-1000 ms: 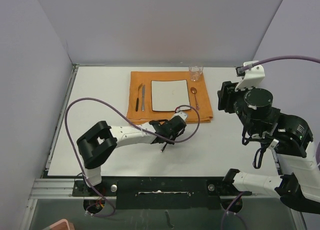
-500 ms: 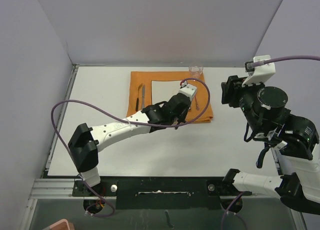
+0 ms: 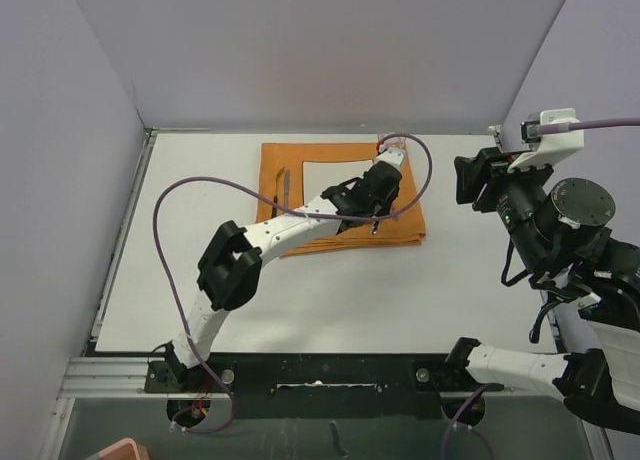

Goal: Set the dinner table for one person
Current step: Place the knife on the napkin.

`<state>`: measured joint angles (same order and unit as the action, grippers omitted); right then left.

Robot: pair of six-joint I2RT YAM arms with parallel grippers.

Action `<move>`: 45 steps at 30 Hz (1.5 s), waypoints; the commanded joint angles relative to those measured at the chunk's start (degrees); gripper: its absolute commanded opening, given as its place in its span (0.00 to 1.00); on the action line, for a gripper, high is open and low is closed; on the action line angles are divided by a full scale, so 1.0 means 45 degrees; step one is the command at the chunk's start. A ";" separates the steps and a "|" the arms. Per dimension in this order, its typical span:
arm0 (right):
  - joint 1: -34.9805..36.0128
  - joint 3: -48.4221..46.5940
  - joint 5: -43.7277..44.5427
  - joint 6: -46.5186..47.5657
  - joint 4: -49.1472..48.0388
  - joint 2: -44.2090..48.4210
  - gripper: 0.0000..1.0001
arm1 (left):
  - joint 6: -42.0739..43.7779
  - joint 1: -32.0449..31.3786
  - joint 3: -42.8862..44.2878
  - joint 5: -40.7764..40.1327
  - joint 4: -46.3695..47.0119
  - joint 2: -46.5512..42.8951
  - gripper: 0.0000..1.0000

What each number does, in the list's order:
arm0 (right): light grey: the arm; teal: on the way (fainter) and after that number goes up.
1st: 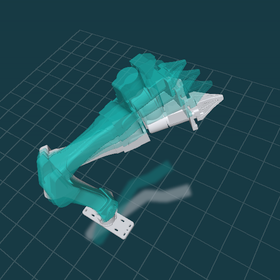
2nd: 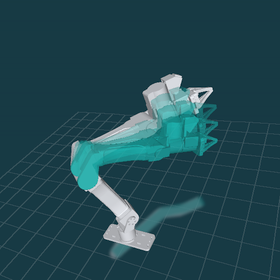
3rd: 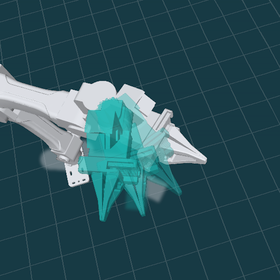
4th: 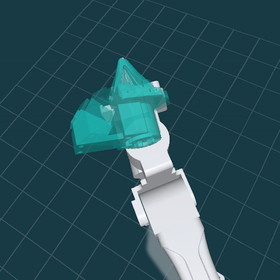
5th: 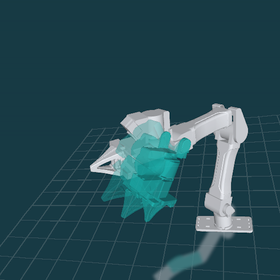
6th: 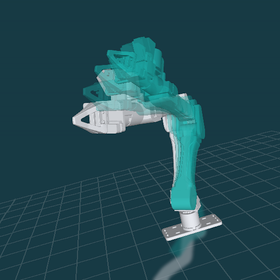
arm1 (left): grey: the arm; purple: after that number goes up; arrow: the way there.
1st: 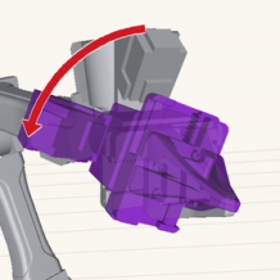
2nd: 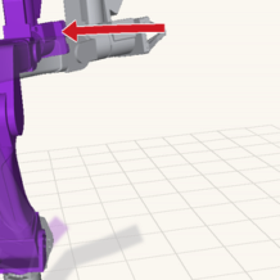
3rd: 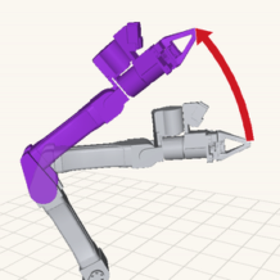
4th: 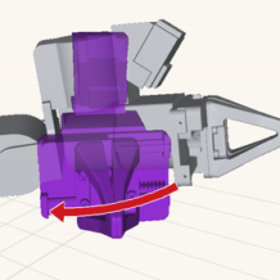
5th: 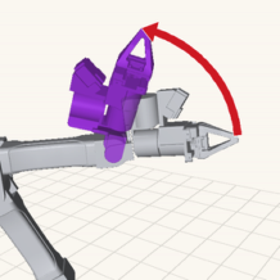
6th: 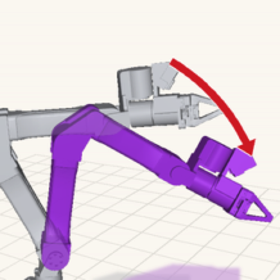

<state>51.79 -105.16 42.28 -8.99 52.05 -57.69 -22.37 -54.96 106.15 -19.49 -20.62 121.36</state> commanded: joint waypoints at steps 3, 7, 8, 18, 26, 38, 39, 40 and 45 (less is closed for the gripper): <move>0.0015 -0.0325 -0.0379 0.0227 -0.0762 0.0317 0.49 | -0.0596 0.0057 0.3527 0.0471 -0.0324 0.2160 0.00; 0.0015 -0.0365 -0.0547 0.0261 -0.0724 0.0291 0.50 | -0.0900 0.0178 0.4837 0.0572 -0.0741 0.3142 0.00; 0.0015 -0.0361 -0.0598 0.0214 -0.0688 0.0309 0.50 | -0.0952 0.0213 0.5031 0.0570 -0.0748 0.3299 0.00; 0.0015 -0.0339 -0.0817 0.0017 -0.0528 0.0496 0.50 | -0.1775 0.0898 0.5493 0.0435 -0.0375 0.4331 0.00; 0.0012 -0.0365 -0.1144 0.0055 -0.0329 0.0378 0.50 | -0.2907 0.1373 0.5959 0.0597 0.0430 0.5360 0.00; 0.0015 0.0371 -0.1347 -0.0188 -0.0199 0.0438 0.50 | -0.4395 0.1530 0.6686 0.0457 0.1335 0.6463 0.00; 0.0015 0.0380 -0.1349 -0.0198 -0.0161 0.0438 0.50 | -0.4444 0.1534 0.6710 0.0389 0.1398 0.6504 0.00; 0.0015 0.0391 -0.1361 -0.0239 -0.0110 0.0440 0.50 | -0.4528 0.1545 0.6708 0.0344 0.1458 0.6517 0.00; 0.0015 0.0420 -0.1288 -0.0278 0.0038 0.0471 0.51 | -0.4960 0.1645 0.6573 -0.0062 0.1790 0.6544 0.00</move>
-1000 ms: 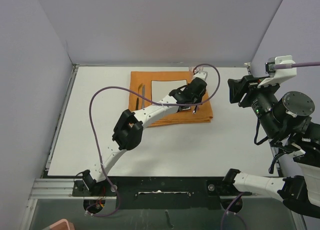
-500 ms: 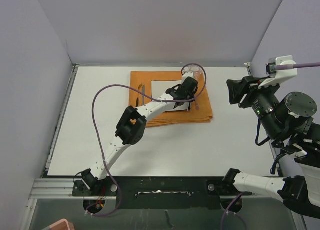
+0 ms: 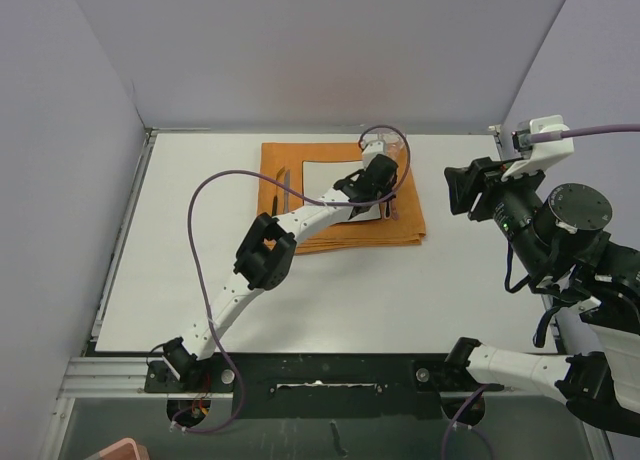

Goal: Set the dinner table for one person
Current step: Place the knife on the napkin.

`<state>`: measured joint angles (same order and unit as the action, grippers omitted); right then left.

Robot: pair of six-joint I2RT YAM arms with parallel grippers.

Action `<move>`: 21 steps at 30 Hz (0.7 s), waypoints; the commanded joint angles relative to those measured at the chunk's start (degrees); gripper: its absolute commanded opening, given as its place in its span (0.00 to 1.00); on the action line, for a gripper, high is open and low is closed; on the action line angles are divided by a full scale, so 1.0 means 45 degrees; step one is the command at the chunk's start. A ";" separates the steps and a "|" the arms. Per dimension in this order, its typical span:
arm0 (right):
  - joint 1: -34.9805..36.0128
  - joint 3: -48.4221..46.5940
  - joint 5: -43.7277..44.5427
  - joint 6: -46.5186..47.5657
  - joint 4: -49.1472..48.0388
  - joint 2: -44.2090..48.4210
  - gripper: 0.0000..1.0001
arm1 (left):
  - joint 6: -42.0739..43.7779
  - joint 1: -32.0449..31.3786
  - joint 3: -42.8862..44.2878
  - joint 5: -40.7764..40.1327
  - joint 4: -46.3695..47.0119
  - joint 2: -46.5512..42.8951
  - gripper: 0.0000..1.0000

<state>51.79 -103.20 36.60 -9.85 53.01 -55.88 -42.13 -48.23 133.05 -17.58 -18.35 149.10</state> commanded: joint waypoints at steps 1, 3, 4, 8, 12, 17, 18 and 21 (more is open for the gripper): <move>0.0010 -0.0031 -0.0018 -0.0069 -0.0150 0.0056 0.51 | -0.0588 0.0170 0.0606 -0.0548 0.1319 0.0414 0.00; 0.0013 -0.0101 -0.0028 -0.0022 -0.0099 0.0015 0.51 | -0.0663 0.0195 0.0523 -0.0707 0.1350 0.0397 0.00; 0.0014 -0.0152 -0.0028 -0.0005 -0.0086 -0.0010 0.51 | -0.0702 0.0188 0.0349 -0.0764 0.1437 0.0343 0.00; 0.0015 -0.0320 -0.0008 0.0051 -0.0025 -0.0102 0.51 | -0.0959 0.0190 -0.0620 -0.0874 0.2020 0.0043 0.00; 0.0015 -0.0465 -0.0051 0.0107 0.0011 -0.0191 0.51 | -0.1060 0.0172 -0.1509 -0.1065 0.2479 -0.0221 0.00; 0.0013 -0.0410 -0.0094 0.0067 0.0080 -0.0261 0.51 | -0.0971 0.0137 -0.2369 -0.1293 0.2982 -0.0515 0.00; 0.0017 -0.0393 -0.0122 0.0046 0.0092 -0.0276 0.51 | -0.0929 0.0132 -0.2479 -0.1264 0.3074 -0.0515 0.00; 0.0014 -0.0390 -0.0145 0.0068 0.0063 -0.0342 0.51 | -0.0881 0.0142 -0.2743 -0.1277 0.3237 -0.0568 0.00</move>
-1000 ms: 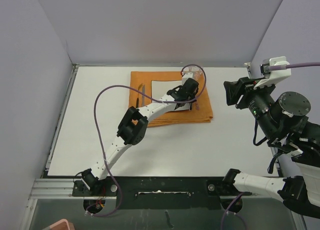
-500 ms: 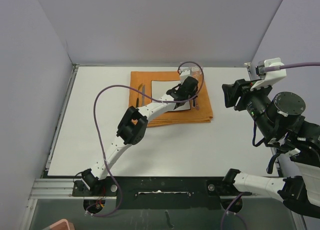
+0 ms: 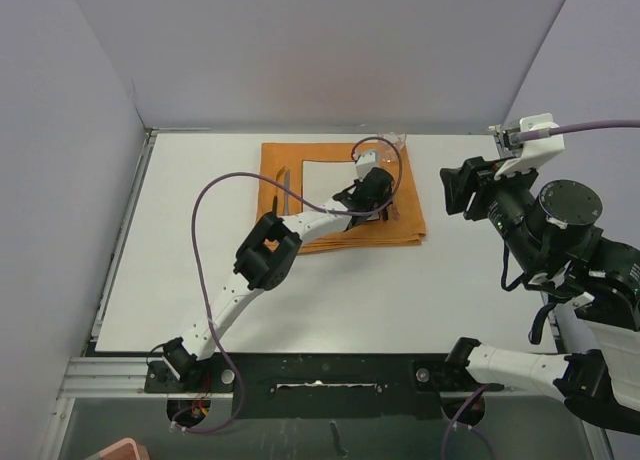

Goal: Set the dinner table for one person
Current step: Place the knife on the napkin, then move the napkin to the center of the board.

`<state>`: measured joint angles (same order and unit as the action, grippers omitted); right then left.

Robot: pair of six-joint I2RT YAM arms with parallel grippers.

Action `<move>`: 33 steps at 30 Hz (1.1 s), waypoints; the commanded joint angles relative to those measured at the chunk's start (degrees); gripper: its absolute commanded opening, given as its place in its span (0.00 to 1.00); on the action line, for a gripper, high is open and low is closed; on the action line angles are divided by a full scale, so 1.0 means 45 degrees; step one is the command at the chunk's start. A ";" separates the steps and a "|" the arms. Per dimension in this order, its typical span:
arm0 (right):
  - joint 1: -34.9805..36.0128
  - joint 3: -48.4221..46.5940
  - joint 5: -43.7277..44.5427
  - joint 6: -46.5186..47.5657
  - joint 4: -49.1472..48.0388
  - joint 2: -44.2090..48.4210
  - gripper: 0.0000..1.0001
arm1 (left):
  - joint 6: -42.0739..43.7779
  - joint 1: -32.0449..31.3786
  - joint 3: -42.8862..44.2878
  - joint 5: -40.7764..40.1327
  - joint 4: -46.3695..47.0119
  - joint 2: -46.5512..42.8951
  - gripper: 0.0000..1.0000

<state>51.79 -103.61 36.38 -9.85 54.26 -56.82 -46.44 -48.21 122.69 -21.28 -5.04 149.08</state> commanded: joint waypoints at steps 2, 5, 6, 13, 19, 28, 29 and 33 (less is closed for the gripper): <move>0.0015 -0.0314 -0.0120 0.0110 -0.0239 -0.0162 0.51 | 0.0206 0.0108 -0.0485 -0.0502 0.0260 -0.0668 0.00; 0.0012 -0.0253 -0.0115 0.0104 -0.0232 -0.0158 0.51 | 0.0768 0.0045 -0.0488 -0.0585 0.0319 -0.0969 0.22; 0.0004 -0.0156 -0.0091 0.0116 -0.0265 -0.0103 0.52 | 0.1127 0.0019 -0.0464 -0.0601 0.0348 -0.1105 0.34; 0.0024 0.0896 0.0251 0.0106 -0.0925 0.0410 0.55 | 0.3675 -0.0005 0.0039 -0.0770 -0.0082 -0.2636 0.52; 0.0013 0.1076 0.0567 0.0310 -0.1795 0.0597 0.57 | 0.6191 -0.0070 0.0402 -0.0574 -0.0838 -0.4709 0.54; -0.0063 0.2431 0.4046 -0.0288 -0.1736 -0.0439 0.65 | 0.9492 -0.0081 -0.4127 -0.3055 -0.1151 -1.1399 0.53; -0.0120 0.2504 0.4076 -0.0314 -0.1891 -0.0767 0.65 | 0.9241 0.0264 -0.5433 -0.3328 -0.1398 -1.2311 0.53; -0.2237 0.2683 0.2426 -0.2050 -0.1520 -0.1884 0.00 | 0.7731 0.1690 -0.8711 -0.3798 -0.3305 -1.6204 0.26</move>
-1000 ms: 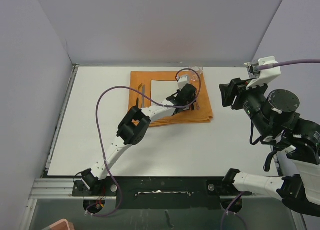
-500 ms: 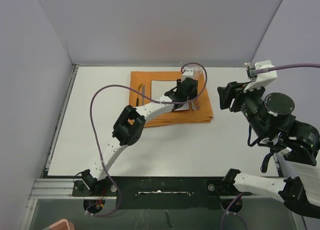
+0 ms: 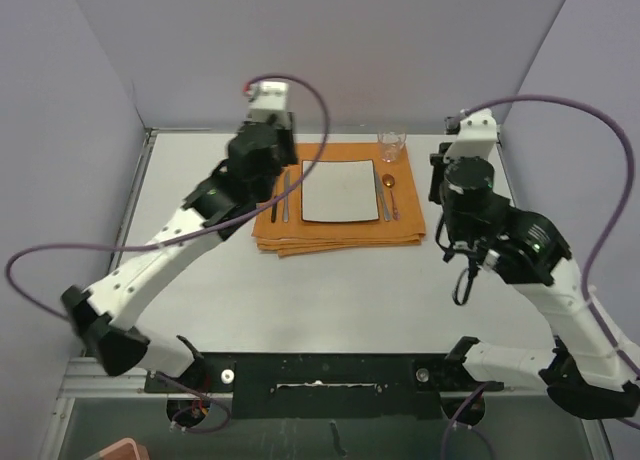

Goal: Set the dinner table for one person
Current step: Move the napkin to the center of the board.

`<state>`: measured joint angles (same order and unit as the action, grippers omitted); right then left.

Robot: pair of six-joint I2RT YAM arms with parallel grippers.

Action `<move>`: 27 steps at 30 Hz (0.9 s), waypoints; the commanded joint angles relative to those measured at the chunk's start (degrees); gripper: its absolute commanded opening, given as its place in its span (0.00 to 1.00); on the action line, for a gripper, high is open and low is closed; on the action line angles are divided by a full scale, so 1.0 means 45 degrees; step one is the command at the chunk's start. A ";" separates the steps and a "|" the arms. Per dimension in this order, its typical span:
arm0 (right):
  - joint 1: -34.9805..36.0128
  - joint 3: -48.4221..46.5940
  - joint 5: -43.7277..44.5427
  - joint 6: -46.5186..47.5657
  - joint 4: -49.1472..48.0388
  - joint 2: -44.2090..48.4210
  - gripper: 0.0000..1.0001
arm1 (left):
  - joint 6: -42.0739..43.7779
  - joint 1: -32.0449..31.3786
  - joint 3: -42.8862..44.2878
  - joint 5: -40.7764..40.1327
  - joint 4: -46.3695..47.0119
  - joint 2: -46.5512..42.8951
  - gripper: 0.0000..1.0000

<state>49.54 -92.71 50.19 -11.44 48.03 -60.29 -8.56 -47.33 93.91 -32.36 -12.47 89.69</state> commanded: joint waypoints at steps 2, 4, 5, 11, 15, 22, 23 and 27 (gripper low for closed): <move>-0.3341 0.0742 -0.2681 -0.2343 -0.0057 -0.1535 0.00 | -0.0957 0.1970 -0.3543 -0.1421 -0.2740 -0.4458 0.00; -0.4440 0.1406 -0.3936 -0.3025 0.0030 -0.2037 0.00 | -0.1356 0.2306 -0.4317 -0.1709 -0.3954 -0.5590 0.00; -0.4843 0.1722 -0.4329 -0.3297 0.0071 -0.2340 0.00 | -0.1496 0.2407 -0.4622 -0.1780 -0.4442 -0.6132 0.00; -0.5428 0.2601 -0.5267 -0.3220 -0.0627 -0.4131 0.00 | -0.2160 0.2554 -0.5507 -0.1458 -0.6155 -0.8458 0.00; -0.5660 0.2666 -0.5766 -0.3054 -0.0678 -0.5262 0.00 | -0.2647 0.2560 -0.5498 -0.1190 -0.7054 -0.8970 0.00; -0.6681 0.3492 -0.6317 -0.4050 -0.0810 -0.6695 0.42 | -0.3081 0.2550 -0.6044 -0.1332 -0.7700 -0.9619 0.22; -0.6852 0.3617 -0.6512 -0.4175 -0.0940 -0.6765 0.43 | -0.3155 0.2564 -0.6220 -0.1360 -0.7674 -0.9577 0.36; -0.7024 0.3866 -0.6865 -0.4361 -0.1227 -0.7087 0.45 | -0.4235 0.2700 -0.7202 -0.0990 -0.7354 -0.9001 0.57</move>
<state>18.72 -75.53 21.19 -28.67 46.11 -92.58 -22.55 -36.05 64.62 -37.71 -46.44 46.81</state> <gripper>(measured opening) 0.445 0.536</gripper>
